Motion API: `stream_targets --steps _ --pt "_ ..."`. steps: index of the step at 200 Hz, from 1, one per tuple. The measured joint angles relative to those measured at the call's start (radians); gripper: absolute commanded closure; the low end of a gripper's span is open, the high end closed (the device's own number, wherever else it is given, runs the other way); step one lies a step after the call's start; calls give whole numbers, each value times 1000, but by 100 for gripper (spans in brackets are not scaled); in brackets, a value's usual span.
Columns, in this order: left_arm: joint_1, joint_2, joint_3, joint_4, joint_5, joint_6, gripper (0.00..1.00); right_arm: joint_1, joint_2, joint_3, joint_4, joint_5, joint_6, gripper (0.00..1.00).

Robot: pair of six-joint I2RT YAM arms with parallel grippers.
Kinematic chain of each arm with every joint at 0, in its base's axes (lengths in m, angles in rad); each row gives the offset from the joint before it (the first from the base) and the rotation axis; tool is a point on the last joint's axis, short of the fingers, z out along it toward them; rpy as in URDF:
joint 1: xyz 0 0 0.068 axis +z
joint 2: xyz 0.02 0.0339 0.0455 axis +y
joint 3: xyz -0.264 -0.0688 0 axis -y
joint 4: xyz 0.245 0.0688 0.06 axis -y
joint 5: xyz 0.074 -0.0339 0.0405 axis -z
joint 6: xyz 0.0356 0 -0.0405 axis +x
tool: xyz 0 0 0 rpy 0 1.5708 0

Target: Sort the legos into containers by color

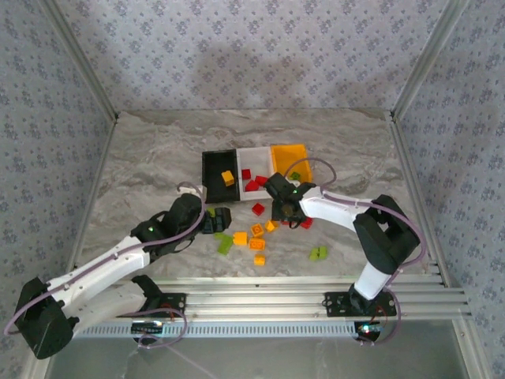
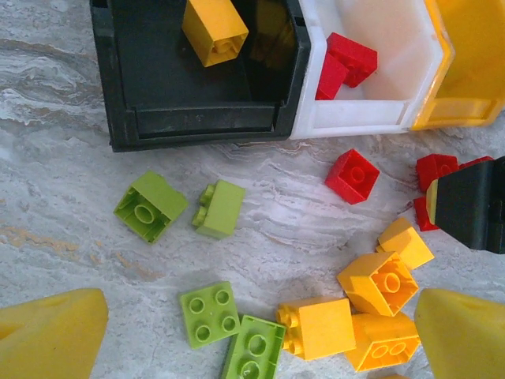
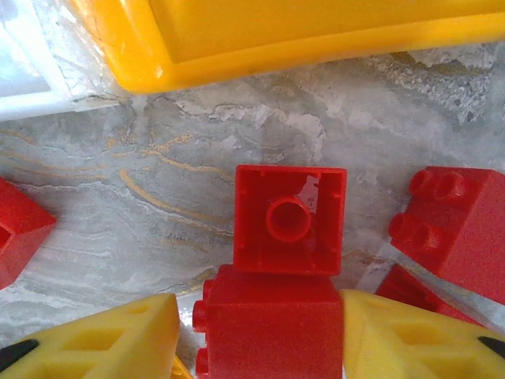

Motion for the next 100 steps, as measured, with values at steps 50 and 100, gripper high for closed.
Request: stream_targets --steps 50,100 --pt "15 -15 -4 -6 -1 0 0 10 3 6 -5 11 13 64" --pt "23 -23 -11 -10 -7 0 0 34 -112 -1 -32 23 6 66"
